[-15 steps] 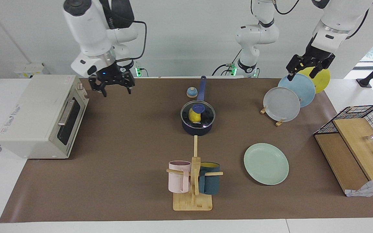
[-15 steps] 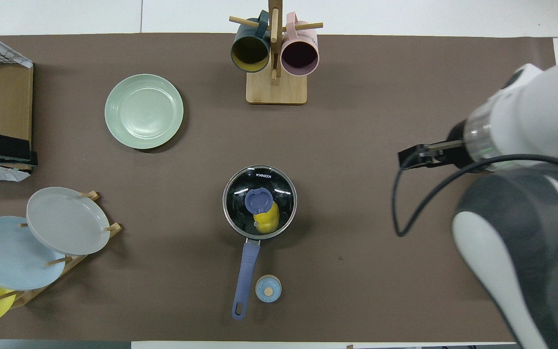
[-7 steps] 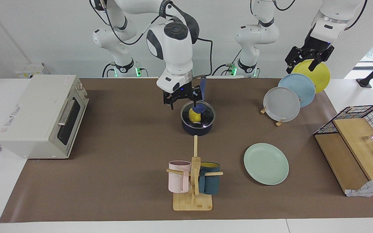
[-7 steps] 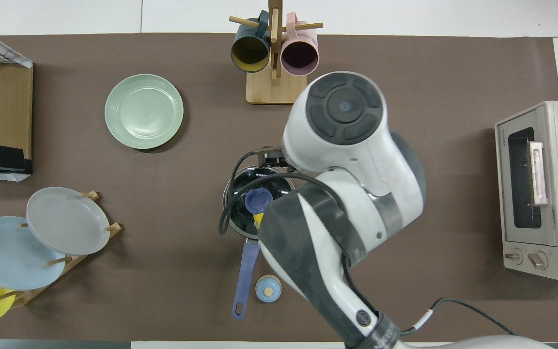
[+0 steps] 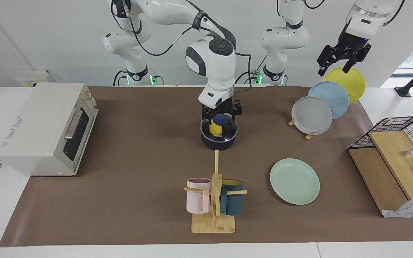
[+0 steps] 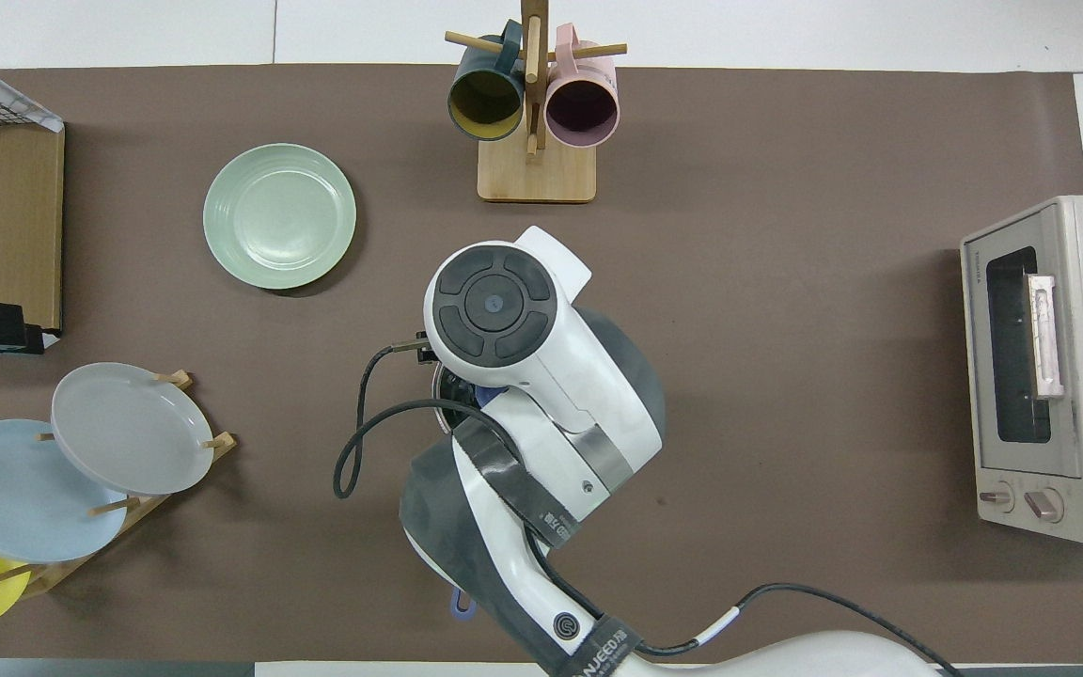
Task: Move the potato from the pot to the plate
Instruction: 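Grasp the blue knob of the glass lid with the right gripper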
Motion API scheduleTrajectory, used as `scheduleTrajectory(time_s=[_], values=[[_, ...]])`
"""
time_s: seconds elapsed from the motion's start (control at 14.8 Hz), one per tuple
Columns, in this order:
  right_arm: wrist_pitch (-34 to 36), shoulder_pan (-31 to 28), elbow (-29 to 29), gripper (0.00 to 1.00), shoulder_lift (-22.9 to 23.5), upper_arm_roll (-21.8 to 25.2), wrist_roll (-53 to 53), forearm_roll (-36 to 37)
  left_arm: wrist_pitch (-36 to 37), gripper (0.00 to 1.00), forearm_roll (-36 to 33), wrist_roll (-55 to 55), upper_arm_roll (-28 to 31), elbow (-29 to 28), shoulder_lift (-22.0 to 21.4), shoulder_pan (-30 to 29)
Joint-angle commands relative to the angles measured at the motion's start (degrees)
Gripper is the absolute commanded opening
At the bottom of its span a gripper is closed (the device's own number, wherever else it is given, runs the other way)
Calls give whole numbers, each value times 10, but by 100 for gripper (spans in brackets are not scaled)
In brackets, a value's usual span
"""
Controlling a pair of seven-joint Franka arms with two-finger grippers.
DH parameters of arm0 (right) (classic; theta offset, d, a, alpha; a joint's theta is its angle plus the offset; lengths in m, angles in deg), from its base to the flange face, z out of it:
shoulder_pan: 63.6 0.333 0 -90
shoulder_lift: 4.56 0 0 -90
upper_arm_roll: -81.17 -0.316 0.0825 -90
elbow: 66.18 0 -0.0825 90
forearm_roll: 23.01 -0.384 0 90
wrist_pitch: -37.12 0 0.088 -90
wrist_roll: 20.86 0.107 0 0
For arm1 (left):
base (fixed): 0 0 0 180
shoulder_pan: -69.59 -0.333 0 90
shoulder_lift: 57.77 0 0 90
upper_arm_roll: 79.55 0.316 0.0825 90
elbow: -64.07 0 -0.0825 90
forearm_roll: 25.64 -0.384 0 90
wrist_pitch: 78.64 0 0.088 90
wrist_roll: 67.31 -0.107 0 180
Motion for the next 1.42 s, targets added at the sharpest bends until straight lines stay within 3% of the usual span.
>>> scheduleTrajectory(time_s=[0.0,0.54,0.68,1.35], values=[[-32,5,-41,100,-11,3,14,7,5,100,2,11,1,-10,-12,-2],[-87,8,-112,100,-34,3,13,10,-24,100,2,11,4,-17,-17,-4],[-85,9,-114,94,-35,3,13,10,-28,100,2,7,4,-18,-17,-4],[-79,9,-111,35,-36,3,9,10,-64,100,2,7,1,-18,-15,3]])
